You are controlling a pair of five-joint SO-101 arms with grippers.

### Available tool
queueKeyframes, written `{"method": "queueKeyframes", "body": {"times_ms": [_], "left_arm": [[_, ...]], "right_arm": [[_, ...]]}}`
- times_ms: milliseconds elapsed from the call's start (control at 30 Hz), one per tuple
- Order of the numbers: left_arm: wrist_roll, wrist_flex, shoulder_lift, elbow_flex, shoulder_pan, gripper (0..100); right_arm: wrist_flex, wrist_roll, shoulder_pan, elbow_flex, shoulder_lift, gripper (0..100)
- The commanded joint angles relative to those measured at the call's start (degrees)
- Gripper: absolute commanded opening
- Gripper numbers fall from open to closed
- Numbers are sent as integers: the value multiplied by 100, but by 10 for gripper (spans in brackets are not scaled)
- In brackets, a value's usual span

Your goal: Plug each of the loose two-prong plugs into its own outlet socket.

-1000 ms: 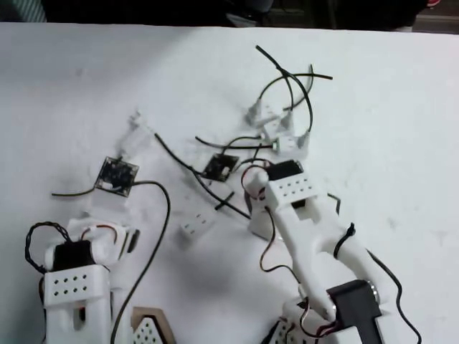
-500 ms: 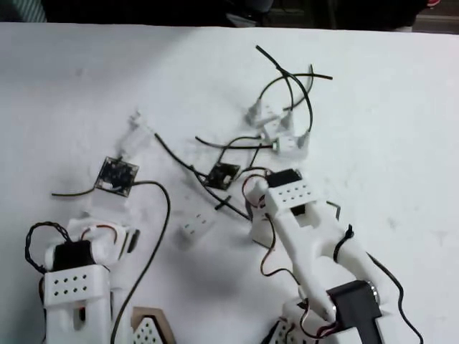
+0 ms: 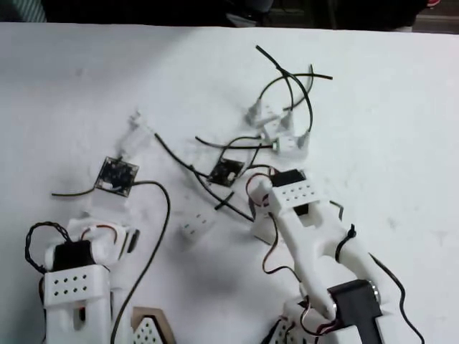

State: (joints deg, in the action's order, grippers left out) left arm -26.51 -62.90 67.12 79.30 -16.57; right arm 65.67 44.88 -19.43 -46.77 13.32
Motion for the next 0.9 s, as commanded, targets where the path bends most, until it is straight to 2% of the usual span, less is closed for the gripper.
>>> {"method": "queueKeyframes", "body": {"times_ms": [0,200,600,867], "left_arm": [[-35,79,101,-26,-4,226],[-35,79,101,-26,-13,226],[-35,79,101,-26,4,226],[-35,79,101,-26,4,226]], "right_arm": [[-66,9,57,9,-31,133],[-22,0,66,97,-277,132],[927,-35,31,0,1068,133],[-101,-35,-31,-853,1059,134]]}}
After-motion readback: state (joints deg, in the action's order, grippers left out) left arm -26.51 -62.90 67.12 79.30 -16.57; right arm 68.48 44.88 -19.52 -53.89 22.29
